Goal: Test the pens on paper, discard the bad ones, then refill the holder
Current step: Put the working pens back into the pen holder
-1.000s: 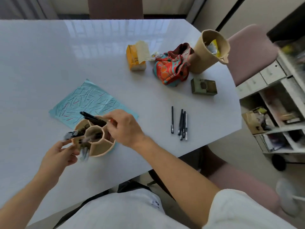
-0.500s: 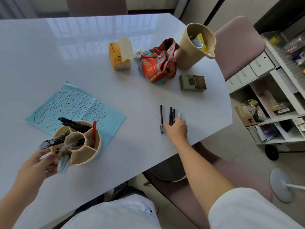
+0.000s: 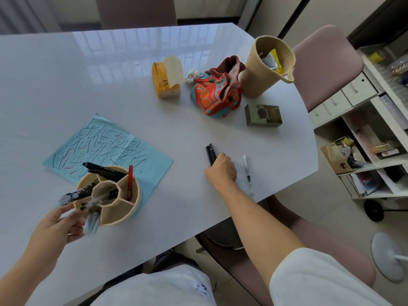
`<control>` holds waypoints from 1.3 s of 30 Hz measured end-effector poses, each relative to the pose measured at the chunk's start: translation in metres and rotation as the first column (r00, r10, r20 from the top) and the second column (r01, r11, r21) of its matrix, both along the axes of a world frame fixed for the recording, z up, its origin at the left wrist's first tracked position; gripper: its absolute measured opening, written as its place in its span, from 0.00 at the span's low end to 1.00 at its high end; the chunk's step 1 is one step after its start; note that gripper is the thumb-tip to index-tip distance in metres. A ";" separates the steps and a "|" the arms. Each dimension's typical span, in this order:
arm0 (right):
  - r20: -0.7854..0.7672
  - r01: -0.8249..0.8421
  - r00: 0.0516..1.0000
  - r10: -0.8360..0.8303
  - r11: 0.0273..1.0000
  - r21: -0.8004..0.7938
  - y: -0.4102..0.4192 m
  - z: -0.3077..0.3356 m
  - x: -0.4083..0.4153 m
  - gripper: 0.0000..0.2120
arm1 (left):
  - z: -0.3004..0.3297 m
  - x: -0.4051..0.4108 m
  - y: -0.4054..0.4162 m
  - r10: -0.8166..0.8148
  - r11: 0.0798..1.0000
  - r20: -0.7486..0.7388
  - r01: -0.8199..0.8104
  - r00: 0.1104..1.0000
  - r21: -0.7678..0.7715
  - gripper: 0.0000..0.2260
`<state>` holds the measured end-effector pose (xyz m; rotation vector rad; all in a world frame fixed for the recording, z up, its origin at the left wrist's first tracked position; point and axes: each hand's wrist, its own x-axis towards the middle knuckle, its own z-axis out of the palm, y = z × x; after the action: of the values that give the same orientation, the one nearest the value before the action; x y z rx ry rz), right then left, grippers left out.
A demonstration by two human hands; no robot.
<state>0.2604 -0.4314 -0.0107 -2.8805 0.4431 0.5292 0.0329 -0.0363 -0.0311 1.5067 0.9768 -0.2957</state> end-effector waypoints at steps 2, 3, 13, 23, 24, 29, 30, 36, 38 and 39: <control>-0.030 -0.075 0.997 0.074 0.997 -0.023 0.009 -0.004 -0.004 0.20 | 0.006 0.000 -0.003 0.009 1.000 0.009 -0.009 1.000 -0.008 0.10; -0.032 -0.101 0.994 0.101 0.995 -0.024 0.011 -0.007 -0.008 0.19 | 0.007 0.001 -0.004 0.014 1.000 0.011 -0.014 1.000 -0.007 0.10; -0.195 0.308 0.923 -0.333 0.331 0.892 0.069 0.027 -0.060 0.06 | 0.056 0.006 -0.042 0.049 0.998 0.019 -0.048 0.999 -0.032 0.07; -0.136 0.124 0.968 -0.212 -0.069 0.990 0.180 0.074 -0.103 0.11 | 0.054 -0.004 -0.053 0.020 1.000 -0.022 -0.020 1.000 -0.018 0.13; -0.114 0.108 0.974 -0.196 -0.041 0.993 0.183 0.073 -0.107 0.11 | 0.053 -0.004 -0.054 0.021 1.000 -0.026 -0.021 0.999 -0.018 0.13; -0.030 0.051 0.974 -0.226 0.087 0.995 0.184 0.064 -0.123 0.09 | 0.052 -0.006 -0.061 0.032 0.999 -0.058 -0.034 0.998 -0.030 0.18; -0.020 0.046 0.972 -0.236 0.102 0.994 0.185 0.063 -0.123 0.09 | 0.052 -0.006 -0.062 0.029 0.999 -0.062 -0.031 0.998 -0.030 0.18; -0.034 0.069 0.957 -0.289 0.113 0.991 0.189 0.055 -0.119 0.05 | 0.054 -0.007 -0.065 0.029 0.998 -0.093 -0.033 0.995 -0.047 0.24; -0.049 0.072 0.948 -0.314 0.063 0.995 0.183 0.056 -0.118 0.02 | 0.055 -0.007 -0.064 0.021 0.998 -0.095 -0.026 0.995 -0.050 0.24; -0.040 0.058 0.948 -0.316 0.049 0.997 0.178 0.056 -0.117 0.05 | 0.054 -0.007 -0.064 0.017 0.998 -0.094 -0.022 0.995 -0.051 0.23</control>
<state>0.1430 -0.2533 0.0456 -1.3774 0.2268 0.2715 0.0261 -0.1005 0.0233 1.4457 1.0495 -0.3775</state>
